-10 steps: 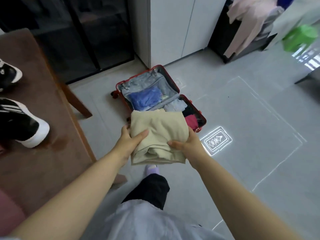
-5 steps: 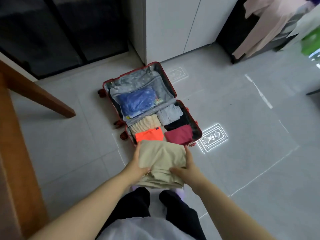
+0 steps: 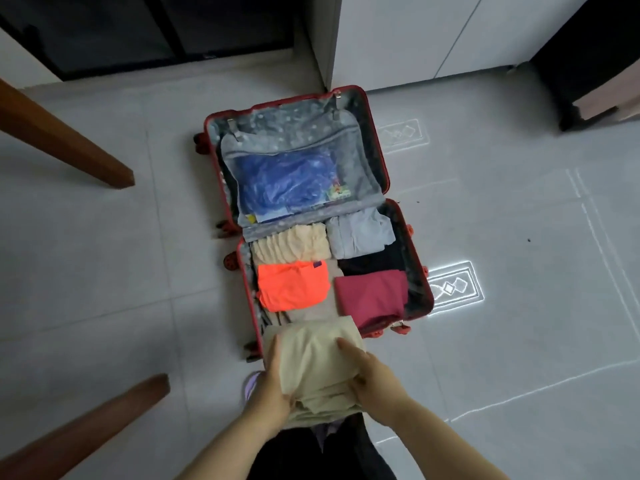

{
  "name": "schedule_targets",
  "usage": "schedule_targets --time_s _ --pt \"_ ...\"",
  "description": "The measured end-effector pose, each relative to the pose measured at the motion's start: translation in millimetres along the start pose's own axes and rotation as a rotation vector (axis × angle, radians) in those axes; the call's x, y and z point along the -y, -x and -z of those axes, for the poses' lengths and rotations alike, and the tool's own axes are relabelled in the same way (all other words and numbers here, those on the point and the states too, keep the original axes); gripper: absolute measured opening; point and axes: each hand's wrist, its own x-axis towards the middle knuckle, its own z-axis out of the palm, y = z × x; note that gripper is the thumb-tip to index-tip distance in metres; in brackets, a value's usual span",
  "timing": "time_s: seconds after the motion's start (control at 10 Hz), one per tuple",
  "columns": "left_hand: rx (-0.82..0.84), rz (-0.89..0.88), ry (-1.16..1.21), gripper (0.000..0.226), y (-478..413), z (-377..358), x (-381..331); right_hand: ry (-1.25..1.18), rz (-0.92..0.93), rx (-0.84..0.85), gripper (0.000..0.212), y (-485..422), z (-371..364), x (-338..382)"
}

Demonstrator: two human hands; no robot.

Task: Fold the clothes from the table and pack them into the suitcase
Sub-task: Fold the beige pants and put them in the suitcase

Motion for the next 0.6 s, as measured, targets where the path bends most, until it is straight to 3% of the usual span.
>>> schedule_targets --time_s 0.1,0.2,0.3,0.4,0.5,0.6 --pt "-0.095 0.003 -0.052 0.089 -73 -22 28 0.336 0.231 -0.082 0.033 -92 -10 -42" --pt "-0.24 -0.07 -0.037 0.101 -148 -34 61 0.17 0.179 -0.054 0.077 -168 -23 -53" --pt "-0.287 -0.119 -0.087 0.104 -218 -45 107 0.257 0.255 -0.054 0.08 -238 -33 -70" --pt "-0.237 0.005 -0.407 0.111 -262 -53 137 0.292 0.196 0.016 0.072 -292 -46 -97" --pt "-0.491 -0.115 -0.639 0.113 -285 -57 156 0.664 0.171 -0.121 0.098 -306 -55 -108" --pt "-0.662 -0.438 -0.894 0.086 -298 -56 155 0.795 0.445 -0.302 0.107 -305 -69 -99"
